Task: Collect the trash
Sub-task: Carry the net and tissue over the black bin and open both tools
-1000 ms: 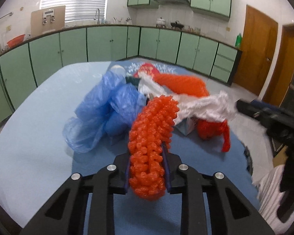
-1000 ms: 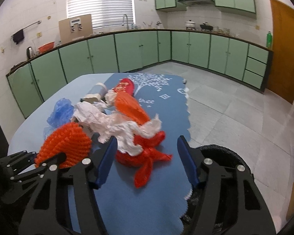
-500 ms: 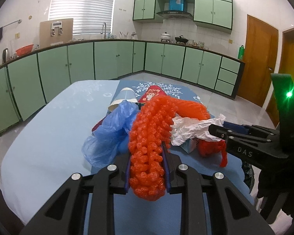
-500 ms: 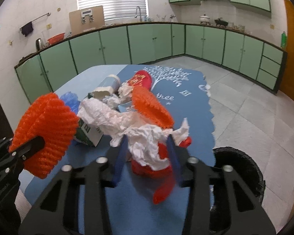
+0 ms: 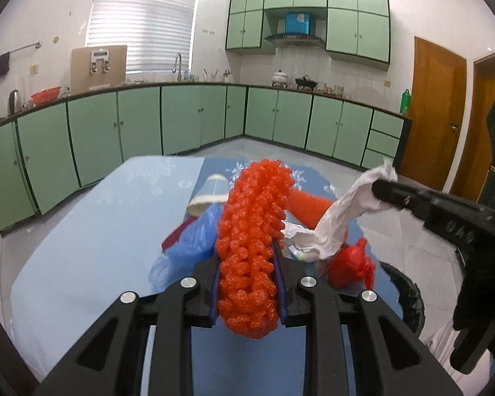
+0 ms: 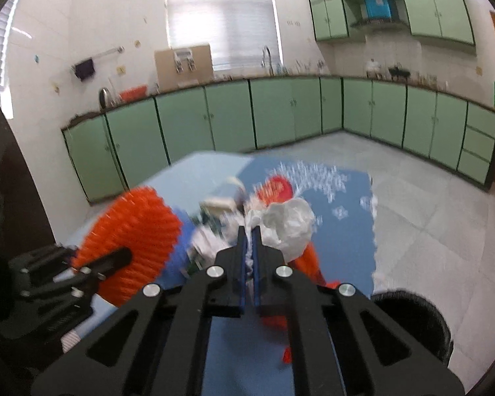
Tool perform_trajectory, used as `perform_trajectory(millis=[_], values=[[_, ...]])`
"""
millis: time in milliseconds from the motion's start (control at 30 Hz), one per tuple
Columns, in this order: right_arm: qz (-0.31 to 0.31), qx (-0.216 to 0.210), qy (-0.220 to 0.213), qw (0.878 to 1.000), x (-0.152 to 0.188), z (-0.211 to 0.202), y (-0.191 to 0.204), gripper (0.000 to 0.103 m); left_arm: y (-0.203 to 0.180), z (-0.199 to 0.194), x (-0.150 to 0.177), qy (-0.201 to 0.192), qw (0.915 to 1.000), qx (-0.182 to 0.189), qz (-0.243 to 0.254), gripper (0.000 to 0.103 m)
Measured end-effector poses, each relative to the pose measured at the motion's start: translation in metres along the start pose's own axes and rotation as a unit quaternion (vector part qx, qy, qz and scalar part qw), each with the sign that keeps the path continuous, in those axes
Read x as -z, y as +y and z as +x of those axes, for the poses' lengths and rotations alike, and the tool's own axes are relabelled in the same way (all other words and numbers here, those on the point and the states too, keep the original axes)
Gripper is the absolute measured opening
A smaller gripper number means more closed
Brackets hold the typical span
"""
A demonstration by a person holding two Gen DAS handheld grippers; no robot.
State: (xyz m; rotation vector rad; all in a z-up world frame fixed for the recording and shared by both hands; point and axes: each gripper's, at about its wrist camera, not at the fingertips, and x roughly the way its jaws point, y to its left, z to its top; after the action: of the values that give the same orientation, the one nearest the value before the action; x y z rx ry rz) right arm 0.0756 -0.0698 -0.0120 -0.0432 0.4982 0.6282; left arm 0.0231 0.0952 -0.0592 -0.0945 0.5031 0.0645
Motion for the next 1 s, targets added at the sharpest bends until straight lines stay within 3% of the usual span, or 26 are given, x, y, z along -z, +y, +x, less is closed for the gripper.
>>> perform_trajectory(millis=[367, 633, 1000], values=[[0.023, 0.013, -0.070, 0.997, -0.032, -0.061, -0.025, 0.002, -0.019, -0.013, -0.026, -0.026, 0.9991, 0.033, 0.009, 0.025], [0.030, 0.076, -0.098, 0.992, -0.035, -0.101, -0.062, 0.002, -0.050, -0.004, -0.044, -0.027, 0.9965, 0.074, 0.027, 0.025], [0.067, 0.175, -0.086, 0.979, 0.003, -0.132, -0.143, 0.002, -0.140, 0.042, -0.050, -0.005, 0.9854, 0.159, 0.060, 0.025]])
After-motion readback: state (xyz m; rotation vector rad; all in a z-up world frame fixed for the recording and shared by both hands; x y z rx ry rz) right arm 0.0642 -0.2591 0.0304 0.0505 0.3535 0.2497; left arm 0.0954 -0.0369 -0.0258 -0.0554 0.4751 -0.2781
